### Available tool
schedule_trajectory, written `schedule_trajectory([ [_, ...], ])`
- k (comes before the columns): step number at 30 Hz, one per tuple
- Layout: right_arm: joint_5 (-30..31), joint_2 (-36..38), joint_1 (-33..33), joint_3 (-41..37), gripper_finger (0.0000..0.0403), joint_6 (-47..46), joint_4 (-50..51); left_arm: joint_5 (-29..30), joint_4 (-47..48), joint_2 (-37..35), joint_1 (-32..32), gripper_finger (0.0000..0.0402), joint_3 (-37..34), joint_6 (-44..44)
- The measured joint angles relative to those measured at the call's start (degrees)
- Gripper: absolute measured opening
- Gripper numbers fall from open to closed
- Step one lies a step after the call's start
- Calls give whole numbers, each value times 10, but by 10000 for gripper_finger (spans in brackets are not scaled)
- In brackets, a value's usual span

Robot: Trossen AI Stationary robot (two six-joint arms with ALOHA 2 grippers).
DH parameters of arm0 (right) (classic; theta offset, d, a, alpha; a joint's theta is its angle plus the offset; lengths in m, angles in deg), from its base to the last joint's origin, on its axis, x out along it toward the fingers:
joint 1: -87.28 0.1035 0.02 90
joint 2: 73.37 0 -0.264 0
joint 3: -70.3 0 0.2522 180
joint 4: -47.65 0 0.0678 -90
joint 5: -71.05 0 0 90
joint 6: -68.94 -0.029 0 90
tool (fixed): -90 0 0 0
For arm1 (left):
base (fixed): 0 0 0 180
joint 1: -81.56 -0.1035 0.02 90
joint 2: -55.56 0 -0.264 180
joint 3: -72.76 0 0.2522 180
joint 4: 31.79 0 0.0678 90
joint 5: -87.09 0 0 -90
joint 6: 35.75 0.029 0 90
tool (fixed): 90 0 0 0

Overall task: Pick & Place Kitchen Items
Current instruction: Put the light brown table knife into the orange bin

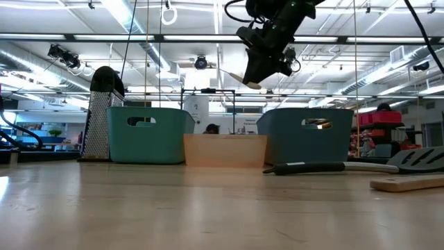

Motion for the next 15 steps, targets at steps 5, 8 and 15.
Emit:
schedule_trajectory([
  [5, -9, -9, -21, 1, 78, 5, -18, 0, 0, 0, 0, 18, 0, 0],
  [8, -9, -20, -32, 1, 78, 6, -31, 0, 0, 0, 0, 18, 0, 0],
  [15, -35, -53, -49, 0, 78, 1, -61, 0, -2, 0, 0, 18, 0, 0],
])
